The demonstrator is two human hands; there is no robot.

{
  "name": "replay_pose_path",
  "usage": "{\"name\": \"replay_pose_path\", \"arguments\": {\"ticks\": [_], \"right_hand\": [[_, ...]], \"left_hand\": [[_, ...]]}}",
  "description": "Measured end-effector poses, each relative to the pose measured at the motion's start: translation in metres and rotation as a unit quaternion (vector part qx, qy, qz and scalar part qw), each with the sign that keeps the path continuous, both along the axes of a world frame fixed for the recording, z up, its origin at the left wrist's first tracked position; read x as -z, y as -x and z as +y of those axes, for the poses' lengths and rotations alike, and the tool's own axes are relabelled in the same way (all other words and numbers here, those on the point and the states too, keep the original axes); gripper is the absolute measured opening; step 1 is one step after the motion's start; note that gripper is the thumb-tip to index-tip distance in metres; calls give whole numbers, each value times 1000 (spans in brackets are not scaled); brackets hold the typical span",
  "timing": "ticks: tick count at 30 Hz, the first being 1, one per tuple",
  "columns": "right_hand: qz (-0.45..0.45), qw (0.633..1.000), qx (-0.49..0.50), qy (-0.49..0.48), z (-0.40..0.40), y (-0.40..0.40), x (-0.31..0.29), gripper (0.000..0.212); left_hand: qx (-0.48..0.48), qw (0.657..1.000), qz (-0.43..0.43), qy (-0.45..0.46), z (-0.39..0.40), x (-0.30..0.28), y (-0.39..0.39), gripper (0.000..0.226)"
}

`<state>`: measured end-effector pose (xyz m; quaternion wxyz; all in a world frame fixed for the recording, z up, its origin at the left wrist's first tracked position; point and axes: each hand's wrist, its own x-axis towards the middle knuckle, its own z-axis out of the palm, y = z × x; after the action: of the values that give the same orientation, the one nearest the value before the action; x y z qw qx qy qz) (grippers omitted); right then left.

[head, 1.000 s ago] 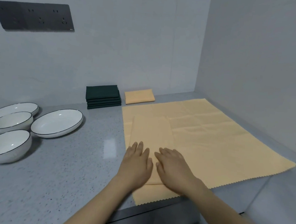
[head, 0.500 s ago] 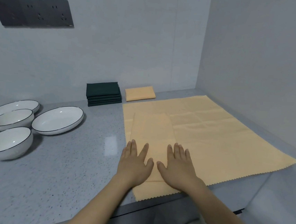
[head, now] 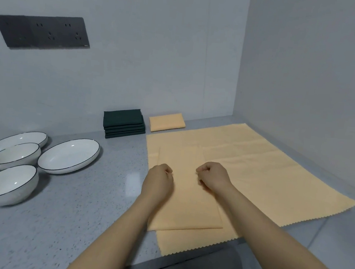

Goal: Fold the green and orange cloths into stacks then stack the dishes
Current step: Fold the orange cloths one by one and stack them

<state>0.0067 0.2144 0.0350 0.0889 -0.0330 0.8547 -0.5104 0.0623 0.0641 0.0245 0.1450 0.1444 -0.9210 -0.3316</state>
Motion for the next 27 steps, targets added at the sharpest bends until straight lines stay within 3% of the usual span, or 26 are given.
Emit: {"name": "replay_pose_path", "arguments": {"ticks": [8, 13, 17, 19, 23, 27], "right_hand": [[60, 995, 79, -20, -1, 22, 24, 15], [7, 995, 98, 23, -2, 31, 22, 6], [-17, 994, 101, 29, -3, 36, 21, 20], [-25, 992, 112, 54, -4, 37, 22, 15], [-40, 982, 120, 144, 2, 36, 24, 14], [-62, 968, 62, 235, 9, 36, 20, 13]], "left_hand": [[-114, 993, -3, -24, -8, 14, 25, 21], [-123, 991, -33, -45, -21, 16, 38, 31], [-140, 978, -21, -153, -29, 22, 45, 27], [-144, 966, -9, -215, -29, 23, 44, 16], [-138, 935, 34, -326, -32, 20, 39, 10], [-88, 898, 51, -427, -36, 13, 31, 13]]}}
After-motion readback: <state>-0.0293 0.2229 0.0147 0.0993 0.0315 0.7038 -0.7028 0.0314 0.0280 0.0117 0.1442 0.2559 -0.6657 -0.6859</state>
